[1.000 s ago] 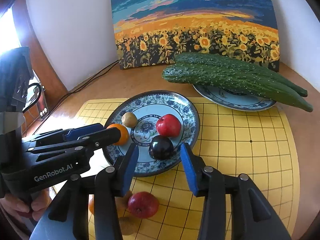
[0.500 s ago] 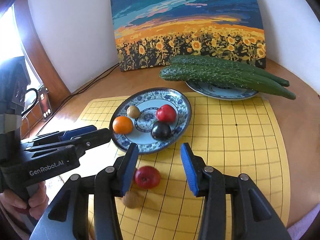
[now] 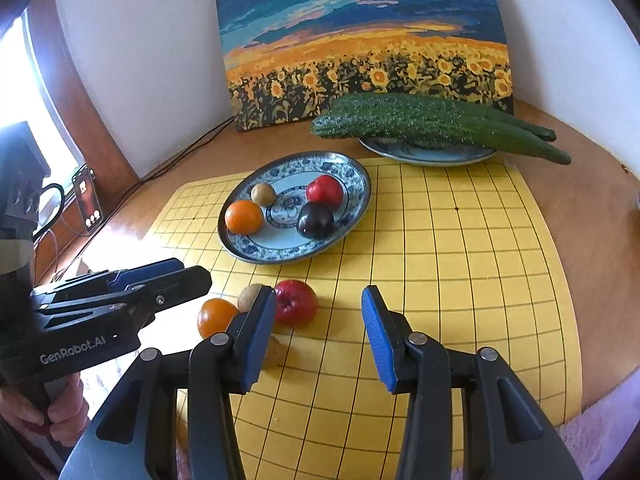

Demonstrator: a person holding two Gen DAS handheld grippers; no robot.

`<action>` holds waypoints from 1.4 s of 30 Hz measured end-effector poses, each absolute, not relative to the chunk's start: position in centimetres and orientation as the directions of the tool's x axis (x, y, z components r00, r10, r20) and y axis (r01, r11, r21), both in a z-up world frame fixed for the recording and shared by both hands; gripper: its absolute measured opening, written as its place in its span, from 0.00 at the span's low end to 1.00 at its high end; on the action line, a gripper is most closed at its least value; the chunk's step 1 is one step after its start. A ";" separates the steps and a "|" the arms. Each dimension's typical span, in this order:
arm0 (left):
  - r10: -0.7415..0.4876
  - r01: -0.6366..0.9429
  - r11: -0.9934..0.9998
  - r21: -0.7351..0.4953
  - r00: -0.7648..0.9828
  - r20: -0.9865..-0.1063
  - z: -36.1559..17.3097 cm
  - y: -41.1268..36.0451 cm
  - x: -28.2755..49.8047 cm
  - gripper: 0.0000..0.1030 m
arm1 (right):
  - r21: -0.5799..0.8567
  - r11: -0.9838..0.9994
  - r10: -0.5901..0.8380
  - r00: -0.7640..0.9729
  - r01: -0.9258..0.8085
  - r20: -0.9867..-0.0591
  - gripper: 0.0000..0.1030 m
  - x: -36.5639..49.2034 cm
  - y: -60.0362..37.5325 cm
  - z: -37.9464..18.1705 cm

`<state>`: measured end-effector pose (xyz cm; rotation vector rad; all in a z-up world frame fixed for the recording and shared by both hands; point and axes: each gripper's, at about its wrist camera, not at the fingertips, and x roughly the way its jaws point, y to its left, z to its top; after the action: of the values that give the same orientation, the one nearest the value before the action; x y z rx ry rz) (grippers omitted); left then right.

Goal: Organize fruits
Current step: 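Move both tools toward the remaining orange, potato and red apple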

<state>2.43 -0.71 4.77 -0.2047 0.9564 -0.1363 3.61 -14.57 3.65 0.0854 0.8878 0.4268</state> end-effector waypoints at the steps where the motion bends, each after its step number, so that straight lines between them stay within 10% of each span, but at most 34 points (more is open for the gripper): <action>1: -0.206 0.026 0.972 -0.232 0.567 -0.797 4.7 -0.8 2.4 0.38 | 0.247 0.913 0.395 0.552 -0.325 -0.734 0.44 3.5 -14.6 3.6; 42: -0.224 0.055 0.972 -0.230 0.525 -0.821 2.6 -2.2 1.8 0.36 | 0.268 0.911 0.404 0.541 -0.314 -0.738 0.44 3.1 -15.5 2.7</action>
<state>1.77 -2.22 2.62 -0.1841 1.0061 -0.1680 3.07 -15.46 2.69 0.1075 0.9040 0.4275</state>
